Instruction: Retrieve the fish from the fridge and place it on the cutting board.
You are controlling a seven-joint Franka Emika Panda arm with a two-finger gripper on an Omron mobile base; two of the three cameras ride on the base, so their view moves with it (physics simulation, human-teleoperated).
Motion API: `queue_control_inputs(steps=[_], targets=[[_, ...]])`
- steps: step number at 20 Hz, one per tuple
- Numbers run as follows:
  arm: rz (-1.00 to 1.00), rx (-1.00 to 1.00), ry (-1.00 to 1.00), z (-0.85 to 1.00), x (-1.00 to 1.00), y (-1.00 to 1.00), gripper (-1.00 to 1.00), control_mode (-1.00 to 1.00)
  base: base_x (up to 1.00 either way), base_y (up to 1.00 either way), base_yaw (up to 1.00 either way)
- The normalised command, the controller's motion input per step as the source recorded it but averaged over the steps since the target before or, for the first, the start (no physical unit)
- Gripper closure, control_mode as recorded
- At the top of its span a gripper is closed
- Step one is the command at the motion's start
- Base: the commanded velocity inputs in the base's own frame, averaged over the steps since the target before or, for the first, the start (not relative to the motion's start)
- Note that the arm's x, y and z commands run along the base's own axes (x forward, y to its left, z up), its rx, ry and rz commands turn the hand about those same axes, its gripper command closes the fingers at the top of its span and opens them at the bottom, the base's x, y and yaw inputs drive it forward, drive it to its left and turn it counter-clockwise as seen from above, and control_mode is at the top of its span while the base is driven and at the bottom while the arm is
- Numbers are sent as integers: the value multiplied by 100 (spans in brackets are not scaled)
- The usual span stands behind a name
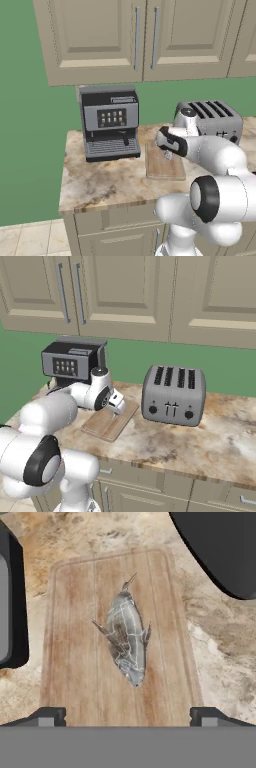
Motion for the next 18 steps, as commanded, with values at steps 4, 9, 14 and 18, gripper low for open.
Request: queue_control_inputs(steps=[4, 9, 14, 18], targets=[[0, 0, 10, 40, -90, 0, -100, -100, 0, 0, 0], [0, 0, 5, 37, -100, 3, -100, -100, 0, 0, 0], [0, 0, 0, 58, -93, 35, -100, -100, 0, 0, 0], [0, 0, 0, 10, -32, 65, -100, -100, 0, 0, 0]])
